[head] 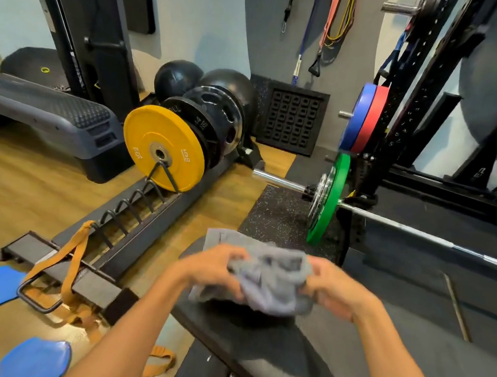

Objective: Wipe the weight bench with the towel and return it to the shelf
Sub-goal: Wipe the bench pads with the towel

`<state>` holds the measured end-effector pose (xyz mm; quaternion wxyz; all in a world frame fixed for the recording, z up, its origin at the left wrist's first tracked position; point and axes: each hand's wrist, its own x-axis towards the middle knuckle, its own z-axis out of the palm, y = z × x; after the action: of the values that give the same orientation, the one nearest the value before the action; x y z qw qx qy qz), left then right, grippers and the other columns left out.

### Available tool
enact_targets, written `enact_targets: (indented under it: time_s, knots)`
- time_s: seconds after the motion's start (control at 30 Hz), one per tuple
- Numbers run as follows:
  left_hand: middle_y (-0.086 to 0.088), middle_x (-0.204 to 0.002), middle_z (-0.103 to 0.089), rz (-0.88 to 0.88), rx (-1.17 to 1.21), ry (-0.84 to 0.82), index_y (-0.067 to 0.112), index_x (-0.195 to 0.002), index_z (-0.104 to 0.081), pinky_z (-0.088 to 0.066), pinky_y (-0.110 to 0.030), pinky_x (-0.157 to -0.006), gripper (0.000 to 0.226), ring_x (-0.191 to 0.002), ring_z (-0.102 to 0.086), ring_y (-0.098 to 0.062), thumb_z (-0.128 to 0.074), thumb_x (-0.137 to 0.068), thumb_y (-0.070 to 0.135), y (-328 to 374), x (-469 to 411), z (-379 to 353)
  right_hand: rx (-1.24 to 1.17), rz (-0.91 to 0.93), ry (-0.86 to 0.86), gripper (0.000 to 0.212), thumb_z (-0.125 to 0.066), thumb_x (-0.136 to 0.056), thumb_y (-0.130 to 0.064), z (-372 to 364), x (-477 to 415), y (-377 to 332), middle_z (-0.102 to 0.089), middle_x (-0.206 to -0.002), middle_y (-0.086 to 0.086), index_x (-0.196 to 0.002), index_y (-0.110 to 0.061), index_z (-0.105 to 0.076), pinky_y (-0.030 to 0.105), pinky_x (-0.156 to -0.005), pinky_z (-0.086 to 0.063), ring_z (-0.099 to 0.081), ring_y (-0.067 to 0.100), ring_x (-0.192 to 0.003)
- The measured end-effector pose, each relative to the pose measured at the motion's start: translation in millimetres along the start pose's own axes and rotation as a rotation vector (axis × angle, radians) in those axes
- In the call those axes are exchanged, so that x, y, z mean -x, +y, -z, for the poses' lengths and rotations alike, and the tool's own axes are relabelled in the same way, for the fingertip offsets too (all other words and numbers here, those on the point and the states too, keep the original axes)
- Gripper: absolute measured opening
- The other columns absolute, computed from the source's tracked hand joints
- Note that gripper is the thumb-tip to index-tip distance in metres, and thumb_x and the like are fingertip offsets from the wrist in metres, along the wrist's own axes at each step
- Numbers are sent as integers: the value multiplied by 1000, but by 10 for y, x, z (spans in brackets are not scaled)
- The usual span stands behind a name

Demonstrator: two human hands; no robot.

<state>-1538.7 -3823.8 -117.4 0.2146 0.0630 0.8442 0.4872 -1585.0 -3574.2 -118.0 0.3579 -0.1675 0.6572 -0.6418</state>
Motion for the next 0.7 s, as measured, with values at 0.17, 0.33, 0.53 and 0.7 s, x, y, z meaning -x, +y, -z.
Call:
enact_targets:
  time_s: [0.17, 0.33, 0.53, 0.7]
  knots:
    - [-2, -115, -60, 51, 259, -68, 27, -120, -61, -50, -22, -76, 63, -96, -62, -14, -84, -64, 9, -175, -23, 122, -145, -87, 22, 54, -64, -70, 4, 100, -80, 127, -66, -124, 16, -122, -11, -65, 39, -86, -56, -65, 29, -110]
    - [-14, -123, -60, 150, 257, 444, 18, -129, -54, -49, -27, -75, 63, -95, -60, -18, -81, -73, 8, -250, -488, 301, 217, -126, 472, 52, -65, -90, -11, 200, -593, 63, -65, -123, 9, -138, -14, -47, 45, -87, -54, -65, 27, -106]
    - [-4, -126, -54, 377, -85, 509, 12, -123, -53, -40, -30, -86, 61, -120, -50, -24, -80, -75, 38, -667, -638, 63, 750, -335, 561, 69, -68, -86, -38, 130, -713, 484, -51, -141, 9, -143, -14, -38, 41, -99, -43, -49, 29, -125]
    - [-7, -125, -58, 155, -164, 696, 16, -121, -60, -35, -22, -80, 44, -118, -52, -26, -70, -78, 9, -561, -756, 186, 762, -291, 643, 49, -68, -88, -23, 155, -737, 402, -53, -134, 10, -133, -17, -52, 39, -95, -45, -52, 29, -119]
